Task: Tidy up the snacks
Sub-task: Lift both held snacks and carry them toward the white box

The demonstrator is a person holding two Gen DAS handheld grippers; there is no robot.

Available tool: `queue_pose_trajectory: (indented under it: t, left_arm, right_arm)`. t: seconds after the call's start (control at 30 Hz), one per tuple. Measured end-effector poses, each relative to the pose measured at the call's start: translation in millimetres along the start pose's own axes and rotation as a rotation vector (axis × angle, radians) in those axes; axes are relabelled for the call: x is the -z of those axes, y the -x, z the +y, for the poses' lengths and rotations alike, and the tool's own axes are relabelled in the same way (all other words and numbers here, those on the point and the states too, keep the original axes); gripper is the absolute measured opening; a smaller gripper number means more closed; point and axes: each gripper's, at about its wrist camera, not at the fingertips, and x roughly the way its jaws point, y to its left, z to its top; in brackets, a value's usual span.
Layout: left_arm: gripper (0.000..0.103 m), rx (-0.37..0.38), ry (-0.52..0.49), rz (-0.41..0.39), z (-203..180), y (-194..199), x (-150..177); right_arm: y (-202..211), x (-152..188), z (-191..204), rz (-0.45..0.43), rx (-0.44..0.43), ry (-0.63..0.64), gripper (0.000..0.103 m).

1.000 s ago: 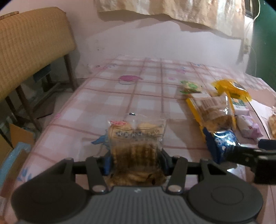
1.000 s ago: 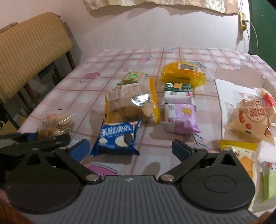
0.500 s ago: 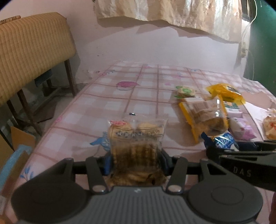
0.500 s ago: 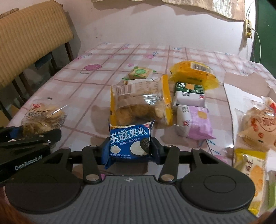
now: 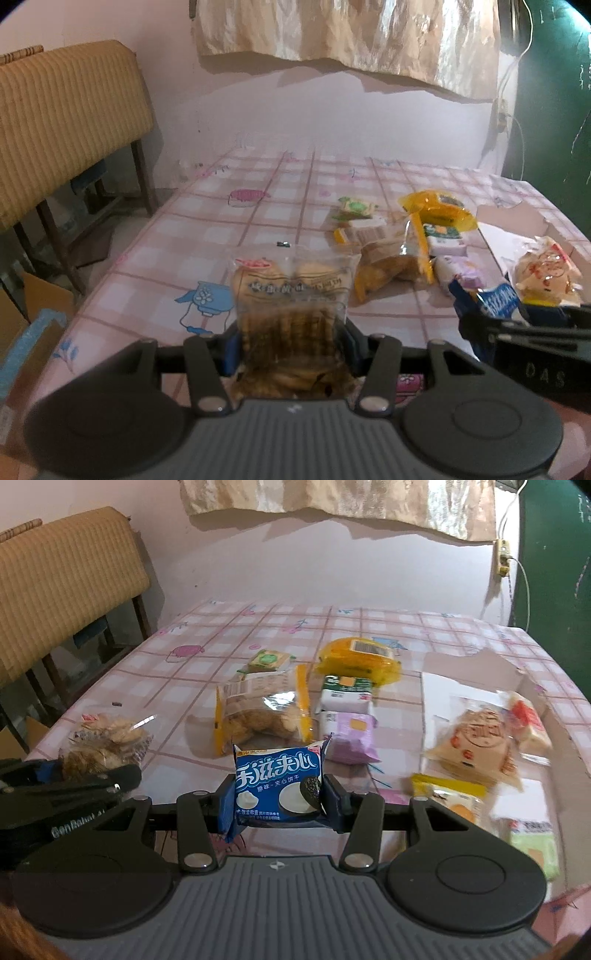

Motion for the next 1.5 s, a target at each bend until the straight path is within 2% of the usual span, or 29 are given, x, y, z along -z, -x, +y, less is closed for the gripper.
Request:
queue_pose_trajectory:
  t: [0.7, 1.5]
  left_arm:
    - [0.051, 0.031, -0.040, -0.076, -30.6, 60.3, -8.9]
    - [0.051, 0.064, -0.113, -0.108, -65.2, 72.7, -18.3]
  right_arm:
    - [77.1, 12.3, -26.7, -0.107, 0.022, -0.041, 0.059]
    - [97.8, 13.1, -48.4, -0.157, 0.064, -0.098, 0.059]
